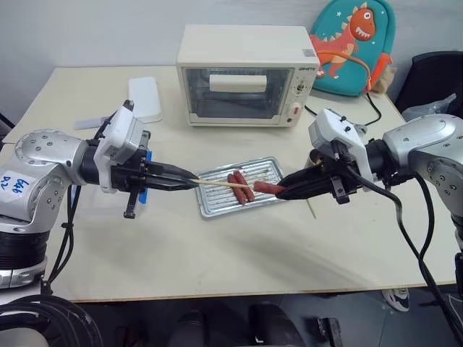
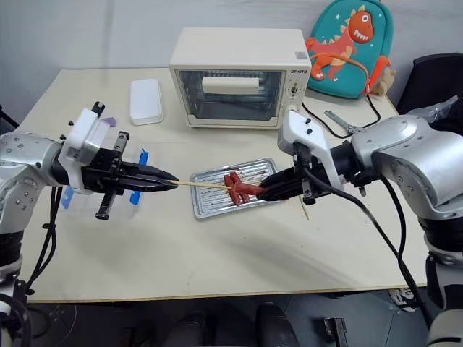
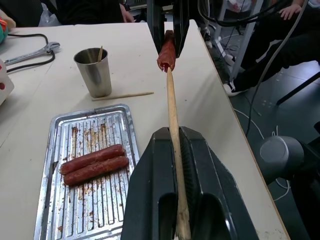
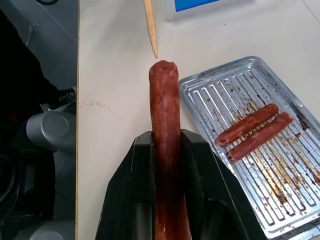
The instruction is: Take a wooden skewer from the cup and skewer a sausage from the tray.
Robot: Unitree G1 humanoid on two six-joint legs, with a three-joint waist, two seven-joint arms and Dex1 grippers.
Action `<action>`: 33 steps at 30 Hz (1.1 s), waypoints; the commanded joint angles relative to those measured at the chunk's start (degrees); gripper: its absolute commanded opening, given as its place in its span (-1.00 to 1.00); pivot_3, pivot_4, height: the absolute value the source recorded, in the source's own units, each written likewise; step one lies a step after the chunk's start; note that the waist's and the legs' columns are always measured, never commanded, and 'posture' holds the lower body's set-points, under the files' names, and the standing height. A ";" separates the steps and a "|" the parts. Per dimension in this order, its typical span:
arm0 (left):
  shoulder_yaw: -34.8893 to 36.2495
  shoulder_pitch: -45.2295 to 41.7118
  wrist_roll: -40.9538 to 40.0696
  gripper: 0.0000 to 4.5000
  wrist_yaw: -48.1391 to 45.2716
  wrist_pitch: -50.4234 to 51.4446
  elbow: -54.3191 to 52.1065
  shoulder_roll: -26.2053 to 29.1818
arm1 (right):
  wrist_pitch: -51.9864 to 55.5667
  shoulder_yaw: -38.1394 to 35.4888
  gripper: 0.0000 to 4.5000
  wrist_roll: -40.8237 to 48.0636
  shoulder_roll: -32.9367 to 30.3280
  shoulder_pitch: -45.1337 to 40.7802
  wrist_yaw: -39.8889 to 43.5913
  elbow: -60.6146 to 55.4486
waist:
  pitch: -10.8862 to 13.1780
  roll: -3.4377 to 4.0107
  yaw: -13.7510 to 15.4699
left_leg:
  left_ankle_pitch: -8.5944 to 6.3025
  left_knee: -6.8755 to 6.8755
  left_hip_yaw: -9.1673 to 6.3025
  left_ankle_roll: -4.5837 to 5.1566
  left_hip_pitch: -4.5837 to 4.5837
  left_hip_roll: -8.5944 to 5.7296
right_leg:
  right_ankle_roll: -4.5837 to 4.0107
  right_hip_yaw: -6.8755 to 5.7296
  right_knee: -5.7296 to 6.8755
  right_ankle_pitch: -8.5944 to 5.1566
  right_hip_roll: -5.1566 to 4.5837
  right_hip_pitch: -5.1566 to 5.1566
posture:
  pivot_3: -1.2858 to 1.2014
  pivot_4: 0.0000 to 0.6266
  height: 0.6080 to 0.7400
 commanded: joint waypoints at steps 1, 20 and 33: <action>-0.10 -1.96 -0.30 -1.00 -0.08 -0.49 -1.91 -0.36 | 0.06 -0.66 -0.68 0.82 0.43 -1.38 0.00 -1.61 | 0.00 0.00 0.00 | 0.00 0.00 0.00 0.00 0.00 0.00 | 0.00 0.00 0.00 0.00 0.00 0.00 | 0.03 -0.52 1.00; -6.50 -6.06 4.50 -1.00 -2.78 -4.85 2.17 -4.69 | 0.04 1.11 -0.68 1.20 2.86 -3.87 0.35 -3.49 | 0.00 0.00 0.01 | 0.00 0.05 -0.01 0.00 -0.01 0.00 | 0.00 -0.01 0.04 0.00 0.00 0.00 | 0.03 -0.52 1.00; -7.41 -6.88 6.86 -1.00 -2.88 -6.50 4.24 -8.11 | -0.59 1.57 -0.55 0.38 2.98 -3.62 0.45 -3.01 | 0.00 0.00 -0.04 | -0.01 0.11 -0.03 0.01 -0.04 -0.01 | 0.00 0.01 0.07 0.00 0.00 -0.03 | 0.03 -0.52 1.00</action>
